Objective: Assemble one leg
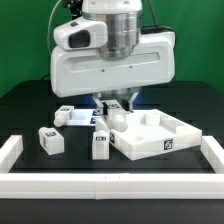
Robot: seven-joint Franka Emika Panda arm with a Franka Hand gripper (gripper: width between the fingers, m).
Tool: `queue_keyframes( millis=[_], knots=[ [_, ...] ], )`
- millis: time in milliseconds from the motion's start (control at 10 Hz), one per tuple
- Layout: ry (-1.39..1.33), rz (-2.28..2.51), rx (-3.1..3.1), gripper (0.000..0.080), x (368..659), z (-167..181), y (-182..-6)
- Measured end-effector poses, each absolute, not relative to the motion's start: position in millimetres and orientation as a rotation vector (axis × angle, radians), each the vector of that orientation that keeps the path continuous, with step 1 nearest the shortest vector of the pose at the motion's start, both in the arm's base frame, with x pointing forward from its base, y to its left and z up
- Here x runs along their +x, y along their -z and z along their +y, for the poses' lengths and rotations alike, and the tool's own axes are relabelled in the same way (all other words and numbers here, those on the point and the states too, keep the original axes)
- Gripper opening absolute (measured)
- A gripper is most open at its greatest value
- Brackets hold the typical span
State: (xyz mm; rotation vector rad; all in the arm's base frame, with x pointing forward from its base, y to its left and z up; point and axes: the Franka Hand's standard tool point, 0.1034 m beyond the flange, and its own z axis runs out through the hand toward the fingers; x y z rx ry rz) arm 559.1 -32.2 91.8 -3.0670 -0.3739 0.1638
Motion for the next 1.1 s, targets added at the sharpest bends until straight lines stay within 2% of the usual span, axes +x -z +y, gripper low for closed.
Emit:
queue_keyframes(
  millis=[400,500,700,900,1100],
  knots=[
    [-0.168,-0.382,-3.062,0.0284,558.5,-33.1,-90.7],
    [-0.174,-0.382,-3.059,0.0284,555.2,-45.3,-90.7],
    [-0.200,-0.403,-3.051,0.0284,525.3,-75.3,-87.0],
    [-0.267,-0.376,-3.024,0.0284,478.7,-112.9,-70.2],
    [-0.252,-0.337,-3.046,0.0284,458.1,-126.7,-60.3]
  ],
)
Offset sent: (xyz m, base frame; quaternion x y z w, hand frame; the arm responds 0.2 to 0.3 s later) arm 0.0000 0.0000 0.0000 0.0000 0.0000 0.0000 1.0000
